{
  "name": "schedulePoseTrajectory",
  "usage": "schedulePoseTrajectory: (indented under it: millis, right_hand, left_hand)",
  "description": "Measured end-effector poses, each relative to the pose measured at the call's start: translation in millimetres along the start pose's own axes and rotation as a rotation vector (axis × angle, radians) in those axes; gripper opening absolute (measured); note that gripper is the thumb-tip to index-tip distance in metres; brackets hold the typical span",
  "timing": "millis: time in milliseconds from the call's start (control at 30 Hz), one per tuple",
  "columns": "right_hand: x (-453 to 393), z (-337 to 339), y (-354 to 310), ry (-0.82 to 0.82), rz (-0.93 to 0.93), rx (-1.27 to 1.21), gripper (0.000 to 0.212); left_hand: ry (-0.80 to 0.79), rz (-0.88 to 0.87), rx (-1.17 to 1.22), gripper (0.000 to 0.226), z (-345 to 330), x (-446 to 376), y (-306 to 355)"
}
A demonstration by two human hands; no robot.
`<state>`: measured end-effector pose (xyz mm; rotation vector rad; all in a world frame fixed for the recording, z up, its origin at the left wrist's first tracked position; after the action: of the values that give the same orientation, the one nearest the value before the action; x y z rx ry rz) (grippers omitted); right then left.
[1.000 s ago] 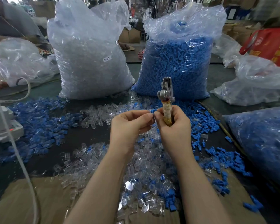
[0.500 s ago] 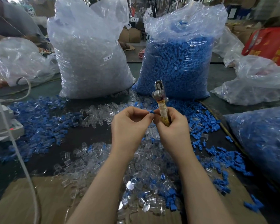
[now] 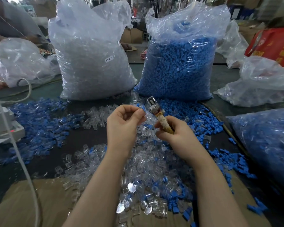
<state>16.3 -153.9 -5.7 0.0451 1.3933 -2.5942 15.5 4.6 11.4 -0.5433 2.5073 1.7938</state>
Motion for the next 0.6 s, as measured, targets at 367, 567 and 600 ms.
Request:
schedulePoseTrajectory:
  millis: [367, 567, 600]
  right_hand:
    - [2.2, -0.3, -5.4, -0.093, 0.012, 0.07, 0.018]
    - [0.5, -2.3, -1.3, -0.091, 0.045, 0.116, 0.016]
    - [0.2, -2.9, -1.1, -0.087, 0.049, 0.125, 0.017]
  left_hand:
    - [-0.07, -0.045, -0.008, 0.005, 5.6, -3.3, 3.7]
    - [-0.112, -0.035, 0.003, 0.005, 7.2, -3.6, 6.4]
    - [-0.118, -0.036, 0.002, 0.006, 7.3, -3.7, 6.7]
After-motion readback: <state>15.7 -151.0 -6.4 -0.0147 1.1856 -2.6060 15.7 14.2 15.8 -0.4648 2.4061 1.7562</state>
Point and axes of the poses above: each hand's wrist, its own x-axis away from the middle knuckle, its own z-axis out of the back of the hand, y = z × x, the point moved 1 cm from there along -x, towards the middle knuckle, and after that the axes turned 11 degrees about x, right-handed, at the moved point
